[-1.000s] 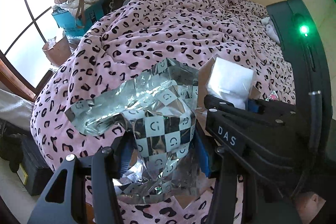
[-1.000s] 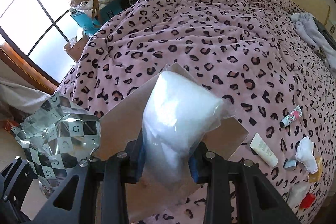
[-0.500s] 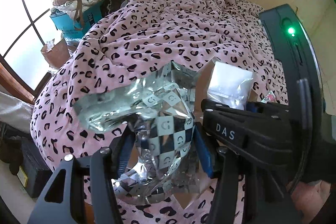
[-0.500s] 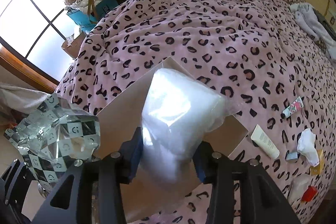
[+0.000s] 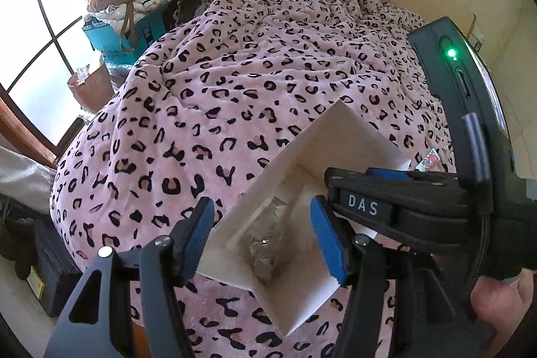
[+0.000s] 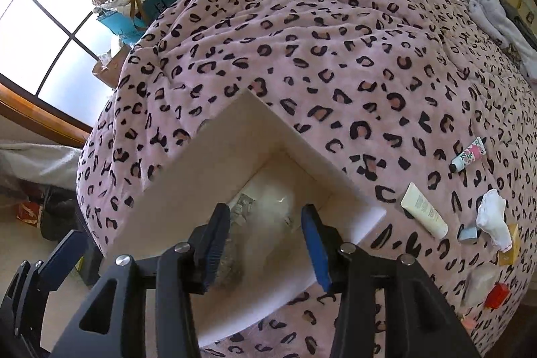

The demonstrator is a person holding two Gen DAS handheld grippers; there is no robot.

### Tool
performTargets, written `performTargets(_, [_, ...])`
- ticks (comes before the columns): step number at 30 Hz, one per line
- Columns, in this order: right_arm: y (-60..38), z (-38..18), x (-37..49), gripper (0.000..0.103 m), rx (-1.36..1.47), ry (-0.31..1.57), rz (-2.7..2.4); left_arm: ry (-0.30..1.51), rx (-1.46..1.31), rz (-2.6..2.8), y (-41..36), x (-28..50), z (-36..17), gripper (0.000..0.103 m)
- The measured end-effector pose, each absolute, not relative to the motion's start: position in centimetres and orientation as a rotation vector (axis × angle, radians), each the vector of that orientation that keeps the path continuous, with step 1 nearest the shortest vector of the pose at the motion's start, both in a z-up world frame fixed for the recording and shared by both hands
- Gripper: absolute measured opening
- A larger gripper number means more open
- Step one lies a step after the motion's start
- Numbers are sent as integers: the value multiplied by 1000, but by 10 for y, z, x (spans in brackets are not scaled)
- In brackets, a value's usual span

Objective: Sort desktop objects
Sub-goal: 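Open the left tool over the box while the right tool drops the white pack inside, then raise both open tools out of the cardboard box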

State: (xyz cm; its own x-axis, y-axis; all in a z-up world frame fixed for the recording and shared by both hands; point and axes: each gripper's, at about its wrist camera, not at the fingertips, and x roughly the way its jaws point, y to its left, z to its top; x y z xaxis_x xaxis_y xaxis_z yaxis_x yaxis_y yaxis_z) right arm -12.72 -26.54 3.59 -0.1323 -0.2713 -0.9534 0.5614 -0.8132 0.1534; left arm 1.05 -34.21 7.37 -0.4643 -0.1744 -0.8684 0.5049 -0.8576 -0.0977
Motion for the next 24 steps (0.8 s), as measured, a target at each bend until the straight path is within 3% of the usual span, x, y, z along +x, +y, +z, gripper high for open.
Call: performTargets(24, [-209,101,-94,45,1491,357,-2156,489,1306,-2346,-334,29,99,61])
